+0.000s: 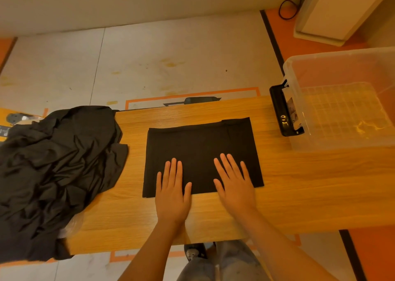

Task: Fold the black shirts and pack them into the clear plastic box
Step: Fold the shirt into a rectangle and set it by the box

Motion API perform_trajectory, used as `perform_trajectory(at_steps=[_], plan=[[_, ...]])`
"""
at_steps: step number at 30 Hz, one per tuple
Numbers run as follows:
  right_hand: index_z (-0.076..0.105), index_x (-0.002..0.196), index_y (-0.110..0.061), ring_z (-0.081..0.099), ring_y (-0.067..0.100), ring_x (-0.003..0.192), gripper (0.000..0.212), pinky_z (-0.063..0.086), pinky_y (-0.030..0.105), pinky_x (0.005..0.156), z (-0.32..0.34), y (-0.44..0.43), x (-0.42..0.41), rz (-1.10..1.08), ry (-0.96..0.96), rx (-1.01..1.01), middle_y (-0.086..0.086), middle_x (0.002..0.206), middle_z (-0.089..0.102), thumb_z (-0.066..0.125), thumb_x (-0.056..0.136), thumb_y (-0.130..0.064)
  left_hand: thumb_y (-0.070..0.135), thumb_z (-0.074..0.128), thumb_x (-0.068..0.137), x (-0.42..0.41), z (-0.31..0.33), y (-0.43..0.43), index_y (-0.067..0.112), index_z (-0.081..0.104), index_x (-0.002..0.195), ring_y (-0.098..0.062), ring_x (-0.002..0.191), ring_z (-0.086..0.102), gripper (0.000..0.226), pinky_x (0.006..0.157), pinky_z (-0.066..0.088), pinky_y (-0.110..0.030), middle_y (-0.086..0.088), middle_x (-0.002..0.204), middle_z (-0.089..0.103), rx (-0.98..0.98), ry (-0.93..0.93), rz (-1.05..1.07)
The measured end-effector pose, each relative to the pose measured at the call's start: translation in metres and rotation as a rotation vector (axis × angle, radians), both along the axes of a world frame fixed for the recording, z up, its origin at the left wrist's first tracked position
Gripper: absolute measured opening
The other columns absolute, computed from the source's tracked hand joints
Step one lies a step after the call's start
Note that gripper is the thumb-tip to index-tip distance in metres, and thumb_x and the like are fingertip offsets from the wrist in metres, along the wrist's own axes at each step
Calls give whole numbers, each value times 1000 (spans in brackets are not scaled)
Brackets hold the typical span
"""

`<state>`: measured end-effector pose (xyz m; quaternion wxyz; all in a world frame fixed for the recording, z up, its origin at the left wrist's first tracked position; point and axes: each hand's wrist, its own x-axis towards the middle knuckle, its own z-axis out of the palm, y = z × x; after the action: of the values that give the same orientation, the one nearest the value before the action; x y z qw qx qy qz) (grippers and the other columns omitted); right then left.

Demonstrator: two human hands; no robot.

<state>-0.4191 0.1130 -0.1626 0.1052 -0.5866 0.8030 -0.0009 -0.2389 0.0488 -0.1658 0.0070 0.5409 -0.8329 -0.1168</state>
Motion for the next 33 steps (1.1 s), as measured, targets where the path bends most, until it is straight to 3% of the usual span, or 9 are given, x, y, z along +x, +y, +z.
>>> perform_trajectory(at_steps=[10, 15, 18, 20, 22, 23, 28, 30, 33], plan=[[17, 151, -25, 6, 19, 147, 60, 0, 38, 117, -1, 27, -39, -166, -5, -13, 2, 159, 17, 19, 97, -49, 53, 11, 96, 50, 7, -16, 17, 3, 154, -14, 149, -12, 69, 122, 7, -40, 0, 162, -2, 54, 4, 89], [18, 152, -23, 10, 21, 147, 62, -3, 38, 117, 5, 53, -38, -226, -49, 18, 4, 159, 20, 16, 97, -52, 54, 3, 93, 54, 12, -36, 17, 0, 153, -15, 148, -13, 71, 121, -3, -37, 0, 161, -6, 56, -59, -25], [39, 145, -18, 33, 26, 138, 65, 19, 43, 113, 14, 77, -18, -207, -59, 22, 8, 149, 41, 8, 99, -52, 51, 5, 94, 52, 15, -75, 17, 1, 152, -19, 148, -13, 67, 116, -18, -32, -1, 160, -5, -32, -134, -152], [63, 123, -19, 57, 25, 113, 72, 44, 40, 94, 30, 86, 1, -197, -52, -28, 5, 123, 62, 5, 99, -54, 38, 26, 100, 42, 23, -102, 13, 9, 153, -24, 148, -4, 60, 114, -20, -33, -5, 160, 1, -144, -153, -151], [70, 94, -24, 61, 16, 87, 68, 50, 33, 76, 46, 80, 14, -168, -41, -128, -4, 94, 64, 8, 99, -52, 27, 36, 102, 25, 36, -111, 11, 9, 153, -25, 149, -2, 60, 117, -15, -36, -7, 161, 1, -188, -114, -75], [68, 87, -26, 58, 14, 83, 61, 49, 31, 74, 52, 73, 16, -148, -37, -174, -6, 89, 61, 14, 99, -51, 28, 35, 102, 14, 41, -106, 11, 6, 153, -25, 149, -5, 61, 118, -12, -38, -8, 161, -1, -177, -84, -36], [69, 111, -18, 59, 20, 116, 29, 48, 37, 95, 48, 15, 22, 37, -59, -284, 2, 121, 64, 52, 91, -32, 32, 27, 100, -38, 35, -18, 12, 6, 154, -20, 149, -5, 61, 121, -3, -40, -6, 162, 0, -54, 122, -28], [64, 123, -16, 52, 20, 128, 37, 40, 40, 105, 36, -3, 27, 124, -24, -222, 4, 134, 58, 48, 94, -32, 33, 20, 100, -46, 20, 18, 12, 11, 154, -19, 149, -1, 58, 120, 0, -38, -6, 162, 6, 9, 139, -55], [48, 139, -19, 38, 19, 138, 54, 28, 41, 116, 18, -2, 17, 169, 0, -68, 3, 147, 46, 25, 96, -42, 38, 18, 102, -38, 6, 35, 12, 20, 153, -18, 149, 8, 57, 118, 7, -40, -5, 161, 16, 51, 117, -40]])
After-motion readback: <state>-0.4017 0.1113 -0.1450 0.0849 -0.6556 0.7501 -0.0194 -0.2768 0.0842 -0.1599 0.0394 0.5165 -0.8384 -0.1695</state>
